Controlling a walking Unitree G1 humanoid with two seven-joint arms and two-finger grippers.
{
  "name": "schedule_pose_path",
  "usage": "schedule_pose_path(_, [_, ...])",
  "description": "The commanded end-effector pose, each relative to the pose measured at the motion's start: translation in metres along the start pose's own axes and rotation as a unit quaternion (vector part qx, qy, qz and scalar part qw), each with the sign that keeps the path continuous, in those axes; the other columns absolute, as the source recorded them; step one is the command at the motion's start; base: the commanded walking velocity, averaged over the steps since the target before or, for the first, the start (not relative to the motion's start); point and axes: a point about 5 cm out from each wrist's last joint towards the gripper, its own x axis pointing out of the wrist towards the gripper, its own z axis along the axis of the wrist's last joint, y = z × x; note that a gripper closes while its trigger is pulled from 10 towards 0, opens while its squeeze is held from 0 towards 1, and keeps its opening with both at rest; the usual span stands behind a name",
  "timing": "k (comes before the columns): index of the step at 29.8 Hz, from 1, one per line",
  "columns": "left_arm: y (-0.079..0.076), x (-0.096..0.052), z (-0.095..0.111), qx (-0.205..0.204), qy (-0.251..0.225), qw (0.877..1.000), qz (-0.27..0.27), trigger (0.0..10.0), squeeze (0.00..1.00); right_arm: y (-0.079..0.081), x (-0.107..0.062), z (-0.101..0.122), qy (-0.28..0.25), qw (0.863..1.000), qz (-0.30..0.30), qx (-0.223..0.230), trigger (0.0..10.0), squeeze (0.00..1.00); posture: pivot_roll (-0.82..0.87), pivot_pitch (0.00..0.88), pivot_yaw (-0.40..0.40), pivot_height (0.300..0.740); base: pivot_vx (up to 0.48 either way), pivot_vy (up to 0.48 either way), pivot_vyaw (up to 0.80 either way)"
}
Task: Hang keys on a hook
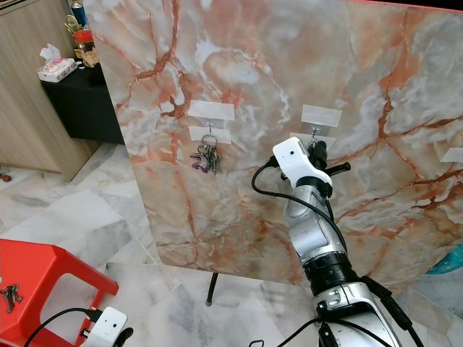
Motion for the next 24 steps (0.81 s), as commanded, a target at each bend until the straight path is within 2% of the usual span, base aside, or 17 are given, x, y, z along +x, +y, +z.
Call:
schedule_pose_path(1, [-0.0052,-0.0009,-0.0027,0.002,0.006,1.000,-0.012,10.0,0.00,-0.0053,0.0014,-0.0022,0.011,1.000,-0.007,0.010,10.0,0.00,0.05,0.054,-0.067,0.740,0.000,0.000,0.00])
schedule_pose_path(24, [-0.0059,-0.0011,-0.0038,0.002,0.010,1.000,-0.014,10.0,0.00,0.0030,0.0010,-0.0080,0.025,0.999,0.024,0.004,10.0,0.00,0.05,0.055,-0.069,0.740,0.000,0.000,0.00])
